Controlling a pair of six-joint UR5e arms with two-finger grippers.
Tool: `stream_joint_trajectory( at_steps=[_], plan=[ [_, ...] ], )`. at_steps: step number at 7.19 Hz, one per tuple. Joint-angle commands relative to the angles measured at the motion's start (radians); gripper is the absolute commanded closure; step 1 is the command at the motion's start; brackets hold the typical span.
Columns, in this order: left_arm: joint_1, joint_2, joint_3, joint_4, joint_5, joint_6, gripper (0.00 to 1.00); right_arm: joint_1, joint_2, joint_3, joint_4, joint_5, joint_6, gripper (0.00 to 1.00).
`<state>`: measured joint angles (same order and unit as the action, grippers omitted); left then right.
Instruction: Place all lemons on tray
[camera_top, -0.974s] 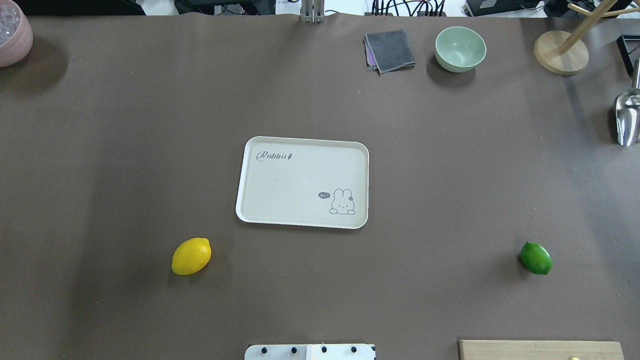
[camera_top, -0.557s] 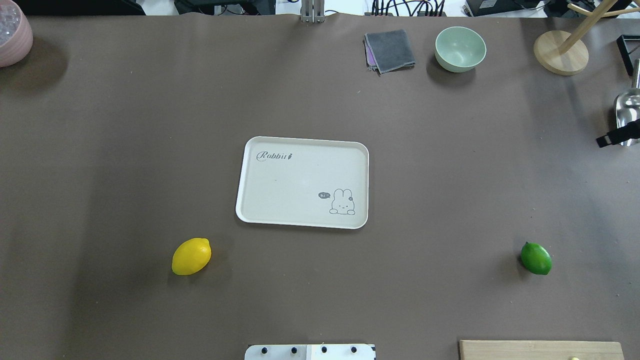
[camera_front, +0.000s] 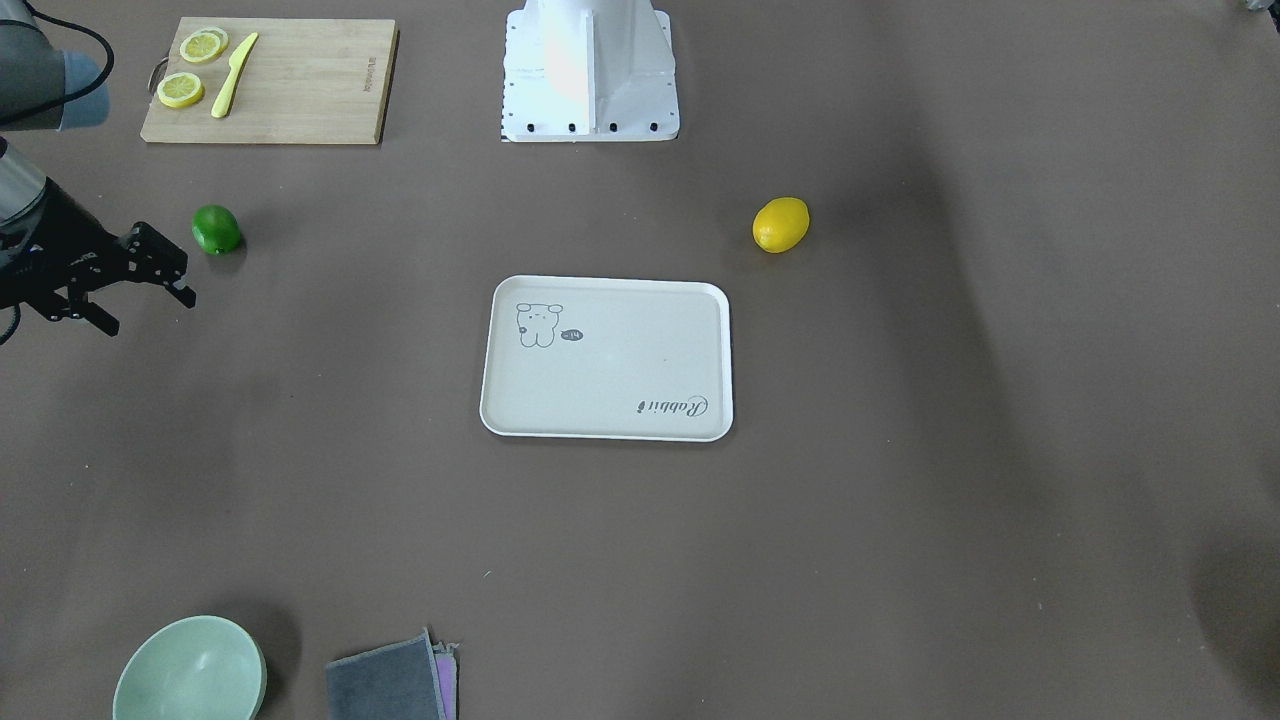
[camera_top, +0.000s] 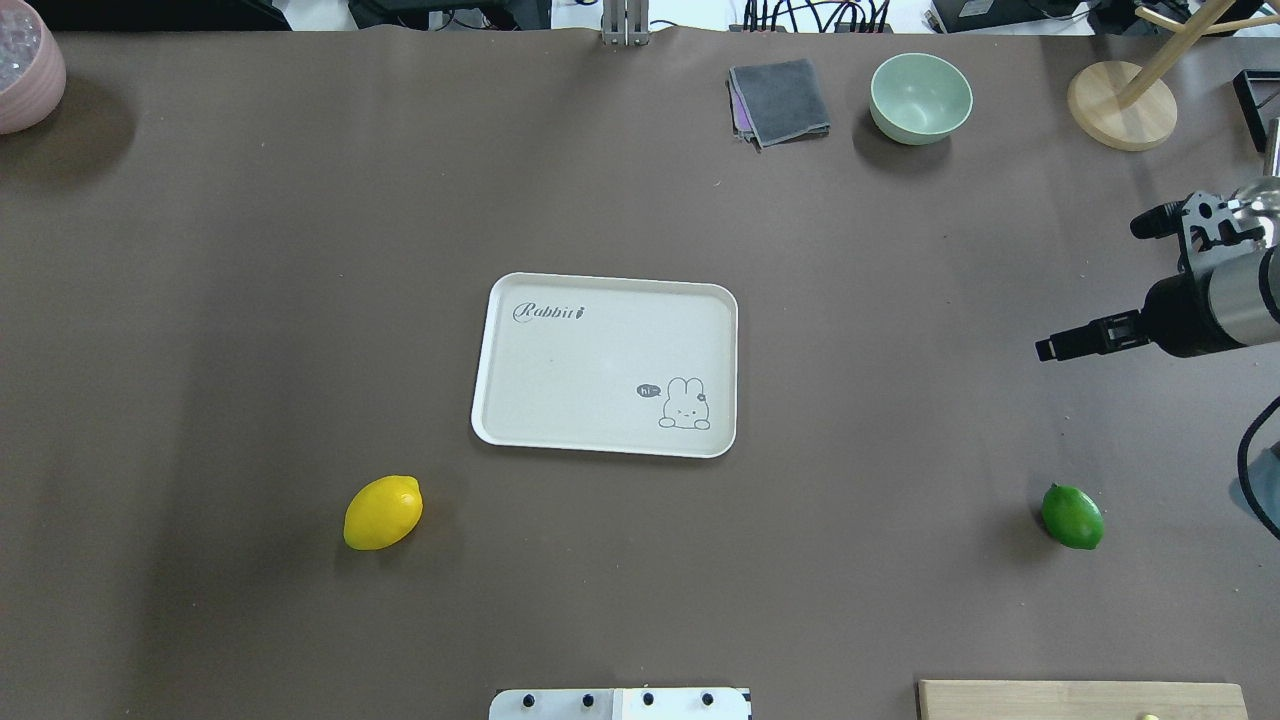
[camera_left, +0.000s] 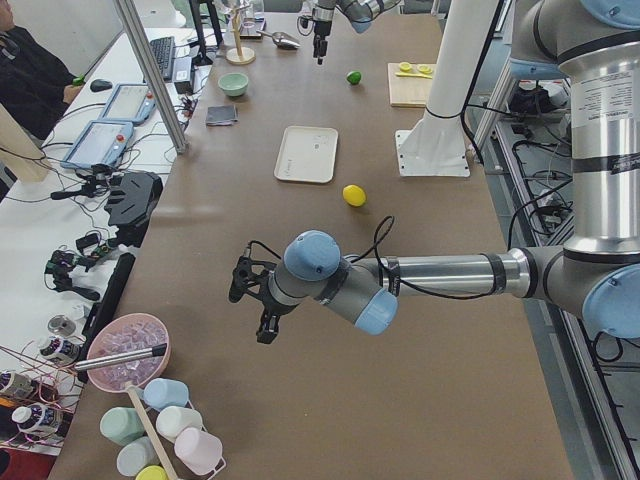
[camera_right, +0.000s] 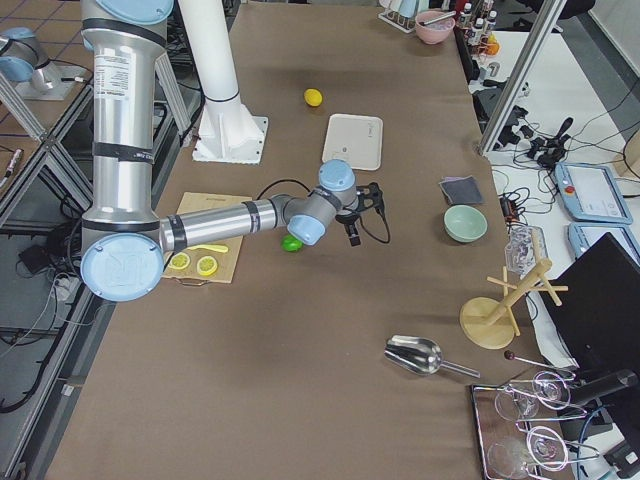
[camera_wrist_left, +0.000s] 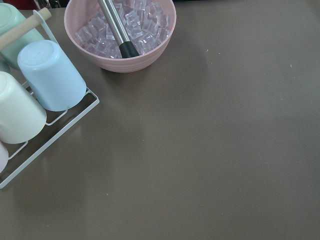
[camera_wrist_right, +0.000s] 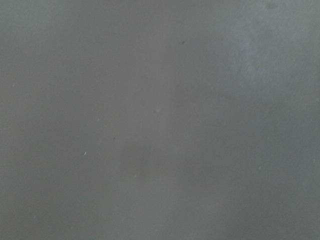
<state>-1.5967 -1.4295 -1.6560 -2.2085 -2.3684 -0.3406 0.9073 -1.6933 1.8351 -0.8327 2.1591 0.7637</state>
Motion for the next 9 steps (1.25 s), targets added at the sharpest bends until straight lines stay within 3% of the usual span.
stream_joint_trajectory(
  at_steps=[1, 3, 5, 9],
  plan=[
    [0.051, -0.011, -0.033, -0.010, 0.004, -0.144, 0.02, -0.098, -0.135, 0.122, 0.006, -0.010, 0.016, 0.00],
    [0.215, -0.022, -0.141, -0.008, 0.015, -0.390, 0.02, -0.166, -0.161, 0.125, 0.004, -0.069, 0.028, 0.00],
    [0.344, -0.032, -0.214, -0.008, 0.082, -0.490, 0.02, -0.205, -0.178, 0.116, 0.003, -0.117, 0.028, 0.00],
    [0.461, -0.124, -0.240, -0.007, 0.083, -0.548, 0.02, -0.300, -0.175, 0.101, 0.004, -0.137, 0.100, 0.00]
  ],
)
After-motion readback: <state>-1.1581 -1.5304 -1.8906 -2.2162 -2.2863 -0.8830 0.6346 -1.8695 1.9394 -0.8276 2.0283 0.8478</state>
